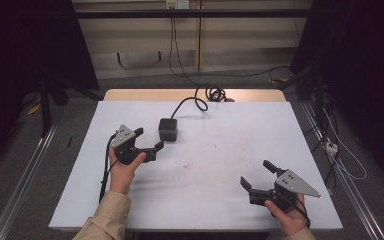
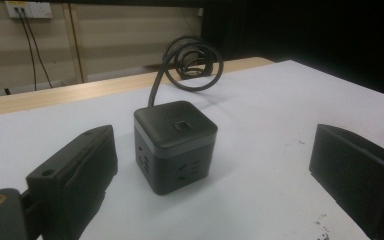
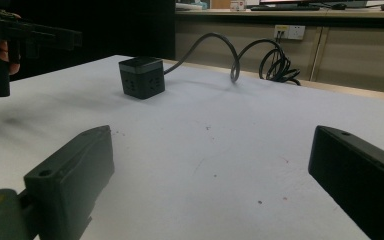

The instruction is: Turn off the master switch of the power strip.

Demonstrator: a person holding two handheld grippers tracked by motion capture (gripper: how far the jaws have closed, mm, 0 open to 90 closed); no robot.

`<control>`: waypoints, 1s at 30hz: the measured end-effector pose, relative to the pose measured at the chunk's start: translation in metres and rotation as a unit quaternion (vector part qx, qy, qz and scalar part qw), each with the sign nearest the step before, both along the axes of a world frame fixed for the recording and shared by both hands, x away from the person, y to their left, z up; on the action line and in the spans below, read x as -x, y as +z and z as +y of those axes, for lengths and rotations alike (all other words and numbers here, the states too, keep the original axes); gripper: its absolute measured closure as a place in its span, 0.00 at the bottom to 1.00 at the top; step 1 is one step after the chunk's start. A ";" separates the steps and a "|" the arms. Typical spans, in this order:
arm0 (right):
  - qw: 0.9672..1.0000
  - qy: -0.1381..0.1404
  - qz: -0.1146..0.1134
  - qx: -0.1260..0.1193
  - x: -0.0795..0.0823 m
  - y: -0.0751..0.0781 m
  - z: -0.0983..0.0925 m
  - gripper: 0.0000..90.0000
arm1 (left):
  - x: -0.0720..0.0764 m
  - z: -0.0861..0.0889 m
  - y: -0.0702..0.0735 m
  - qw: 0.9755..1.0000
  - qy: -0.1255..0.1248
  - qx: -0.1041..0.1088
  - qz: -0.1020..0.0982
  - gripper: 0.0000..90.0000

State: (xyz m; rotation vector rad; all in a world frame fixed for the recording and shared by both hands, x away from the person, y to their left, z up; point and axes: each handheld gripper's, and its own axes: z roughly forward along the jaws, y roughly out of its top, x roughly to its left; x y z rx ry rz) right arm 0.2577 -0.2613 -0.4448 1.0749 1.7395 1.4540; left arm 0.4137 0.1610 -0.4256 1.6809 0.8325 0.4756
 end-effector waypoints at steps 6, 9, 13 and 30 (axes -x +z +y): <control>1.000 -0.005 -0.001 -0.001 0.001 0.000 -0.001 0.04 | -0.001 0.002 0.000 1.000 0.004 -0.001 0.000 0.05; 1.000 -0.007 -0.002 0.000 0.002 0.001 -0.002 0.04 | -0.001 0.002 -0.001 1.000 0.009 -0.006 0.004 0.05; 1.000 -0.012 0.000 -0.004 0.002 0.001 -0.003 0.04 | -0.002 0.002 -0.002 1.000 0.006 -0.009 0.003 0.05; 1.000 -0.011 -0.003 -0.003 0.002 0.002 -0.005 0.04 | -0.012 -0.003 0.000 1.000 0.010 -0.007 0.006 0.05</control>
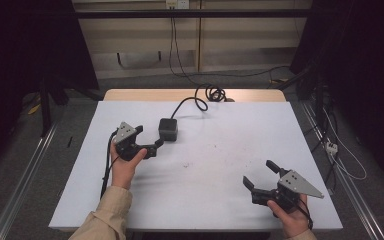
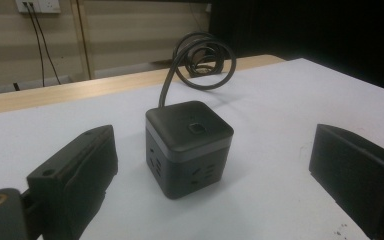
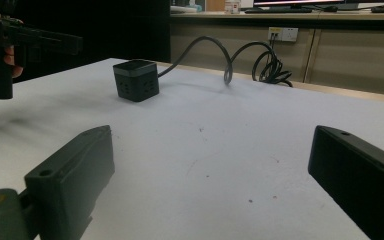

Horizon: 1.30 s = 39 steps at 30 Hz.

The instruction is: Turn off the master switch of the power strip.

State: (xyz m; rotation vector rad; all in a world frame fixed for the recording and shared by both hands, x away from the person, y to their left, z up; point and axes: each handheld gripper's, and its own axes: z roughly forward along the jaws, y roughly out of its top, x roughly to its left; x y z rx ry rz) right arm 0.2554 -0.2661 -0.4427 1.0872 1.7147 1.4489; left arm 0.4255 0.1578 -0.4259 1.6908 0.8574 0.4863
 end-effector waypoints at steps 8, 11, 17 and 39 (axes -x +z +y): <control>1.000 0.001 -0.001 0.000 -0.001 0.001 0.000 0.04 | -0.006 0.000 0.003 1.000 0.003 0.001 0.000 0.06; 1.000 0.001 -0.001 0.000 -0.001 0.001 0.001 0.04 | -0.008 -0.001 0.005 1.000 0.006 0.000 0.000 0.06; 1.000 0.001 -0.002 0.001 -0.001 0.001 0.001 0.04 | -0.013 -0.003 0.008 1.000 0.007 0.005 0.001 0.06; 1.000 0.003 -0.004 -0.002 -0.002 0.002 0.001 0.04 | -0.023 -0.008 0.011 1.000 0.007 0.004 0.013 0.06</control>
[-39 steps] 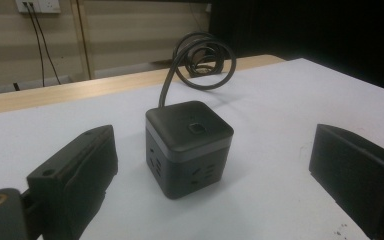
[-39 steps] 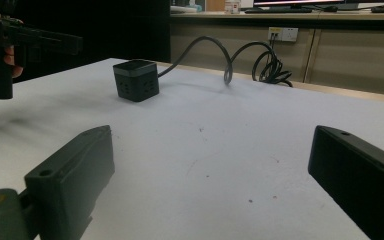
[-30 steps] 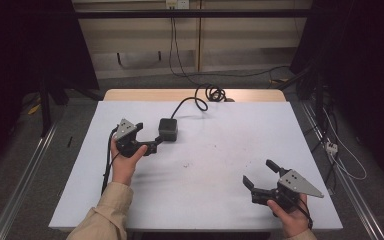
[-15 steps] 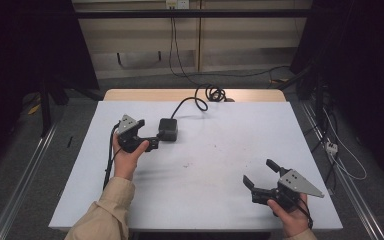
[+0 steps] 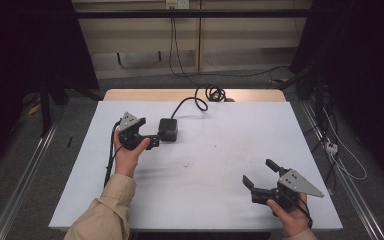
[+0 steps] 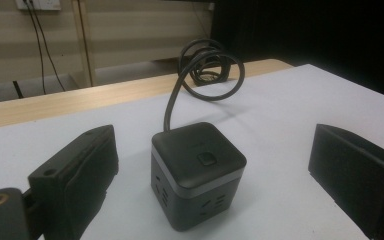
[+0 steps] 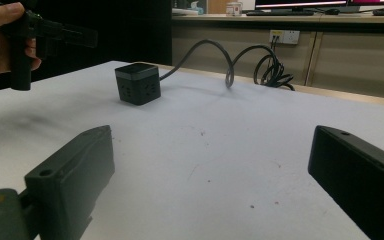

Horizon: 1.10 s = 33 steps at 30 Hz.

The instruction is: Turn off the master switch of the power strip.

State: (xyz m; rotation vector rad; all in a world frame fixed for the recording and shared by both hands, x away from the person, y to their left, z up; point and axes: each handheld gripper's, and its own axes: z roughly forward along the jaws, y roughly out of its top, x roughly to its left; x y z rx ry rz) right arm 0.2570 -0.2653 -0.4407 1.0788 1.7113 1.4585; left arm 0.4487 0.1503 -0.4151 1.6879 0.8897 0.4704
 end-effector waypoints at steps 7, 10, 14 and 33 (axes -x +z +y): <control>1.000 0.001 0.000 -0.001 0.000 0.000 0.000 0.05 | -0.001 0.002 -0.001 1.000 0.006 -0.002 0.003 0.06; 1.000 0.000 0.000 -0.002 -0.001 0.000 -0.001 0.05 | -0.003 0.003 -0.002 1.000 0.007 -0.001 0.004 0.06; 1.000 0.000 0.002 0.001 -0.001 -0.001 -0.002 0.05 | -0.005 0.004 -0.004 1.000 0.012 0.000 0.007 0.06; 1.000 -0.004 0.001 0.003 -0.002 0.000 -0.004 0.05 | -0.009 0.004 -0.006 1.000 0.017 0.003 0.012 0.06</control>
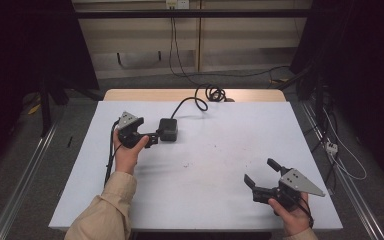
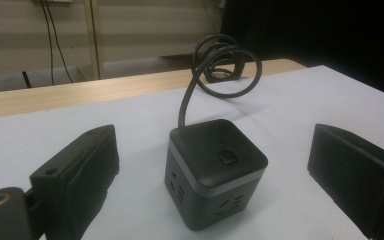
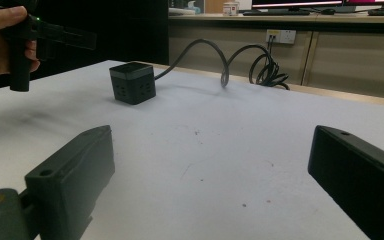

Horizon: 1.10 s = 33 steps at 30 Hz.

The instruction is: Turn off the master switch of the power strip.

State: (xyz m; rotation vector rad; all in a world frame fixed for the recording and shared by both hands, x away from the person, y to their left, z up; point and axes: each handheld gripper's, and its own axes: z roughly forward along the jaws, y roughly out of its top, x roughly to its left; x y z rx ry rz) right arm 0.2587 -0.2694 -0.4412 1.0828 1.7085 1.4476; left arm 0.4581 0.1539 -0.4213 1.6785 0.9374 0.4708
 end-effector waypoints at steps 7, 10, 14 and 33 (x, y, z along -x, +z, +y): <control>1.000 -0.002 -0.002 -0.002 0.001 0.001 -0.001 0.05 | -0.003 -0.002 0.006 1.000 -0.002 0.000 0.002 0.06; 1.000 -0.003 -0.003 -0.004 0.002 0.001 -0.002 0.05 | -0.004 -0.003 0.007 1.000 -0.002 0.001 0.002 0.06; 1.000 -0.003 -0.005 -0.003 0.002 0.002 -0.003 0.05 | -0.006 -0.007 0.006 1.000 -0.006 -0.003 0.004 0.06; 1.000 -0.005 -0.004 -0.002 0.002 0.002 -0.005 0.05 | -0.018 -0.015 0.008 1.000 -0.007 -0.010 0.009 0.06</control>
